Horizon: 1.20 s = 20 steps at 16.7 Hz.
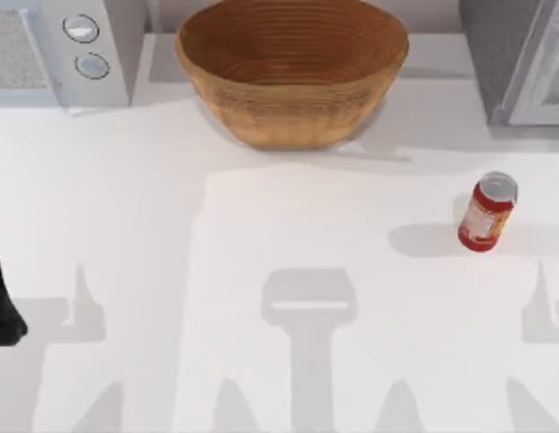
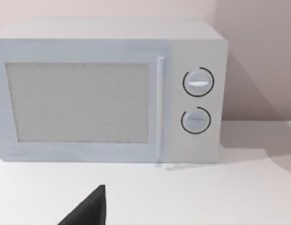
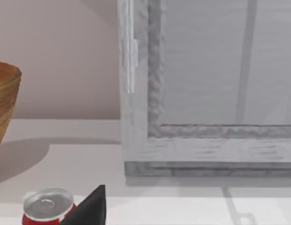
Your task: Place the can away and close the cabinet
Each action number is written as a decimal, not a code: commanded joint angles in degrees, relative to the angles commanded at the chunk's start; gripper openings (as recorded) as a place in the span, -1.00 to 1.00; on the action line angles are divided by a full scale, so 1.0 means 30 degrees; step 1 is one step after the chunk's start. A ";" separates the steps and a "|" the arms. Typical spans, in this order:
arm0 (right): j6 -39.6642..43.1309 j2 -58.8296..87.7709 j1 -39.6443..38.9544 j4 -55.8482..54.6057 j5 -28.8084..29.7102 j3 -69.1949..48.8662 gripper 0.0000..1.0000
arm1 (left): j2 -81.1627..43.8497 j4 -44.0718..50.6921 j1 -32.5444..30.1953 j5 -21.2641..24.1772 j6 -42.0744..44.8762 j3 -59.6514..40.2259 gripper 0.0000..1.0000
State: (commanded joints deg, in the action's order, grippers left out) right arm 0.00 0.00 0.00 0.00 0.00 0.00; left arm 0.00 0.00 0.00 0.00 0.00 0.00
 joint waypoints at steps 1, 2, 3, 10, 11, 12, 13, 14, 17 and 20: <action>0.0000 0.0000 0.0000 0.0000 0.0000 0.0000 1.00 | 0.0000 0.0000 0.0000 0.0000 0.0000 0.0000 1.00; 0.0000 0.0000 0.0000 0.0000 0.0000 0.0000 1.00 | 0.0000 0.0000 0.0000 0.0000 0.0000 0.0000 1.00; -0.0014 0.0190 -0.0060 -0.0186 0.0068 -0.0046 1.00 | 0.0000 0.0000 0.0000 0.0000 0.0000 0.0000 1.00; -0.0488 0.7108 -0.2029 -0.6441 0.2090 -0.1248 1.00 | 0.0000 0.0000 0.0000 0.0000 0.0000 0.0000 1.00; -0.0603 0.8824 -0.2469 -0.7805 0.2532 -0.1469 1.00 | 0.0000 0.0000 0.0000 0.0000 0.0000 0.0000 1.00; -0.0727 1.0683 -0.2929 -0.9217 0.2996 -0.1685 1.00 | 0.0000 0.0000 0.0000 0.0000 0.0000 0.0000 1.00; -0.0858 1.2667 -0.3401 -1.0668 0.3475 -0.1894 1.00 | 0.0000 0.0000 0.0000 0.0000 0.0000 0.0000 1.00; -0.0994 1.4754 -0.3881 -1.2141 0.3963 -0.2094 1.00 | 0.0000 0.0000 0.0000 0.0000 0.0000 0.0000 1.00; -0.1415 2.1334 -0.5330 -1.6512 0.5446 -0.2646 1.00 | 0.0000 0.0000 0.0000 0.0000 0.0000 0.0000 1.00; -0.1816 2.7758 -0.6729 -2.0729 0.6894 -0.3184 1.00 | 0.0000 0.0000 0.0000 0.0000 0.0000 0.0000 1.00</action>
State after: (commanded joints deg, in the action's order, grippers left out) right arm -5.45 83.28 -20.19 -62.19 20.68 -9.55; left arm 0.00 0.00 0.00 0.00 0.00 0.00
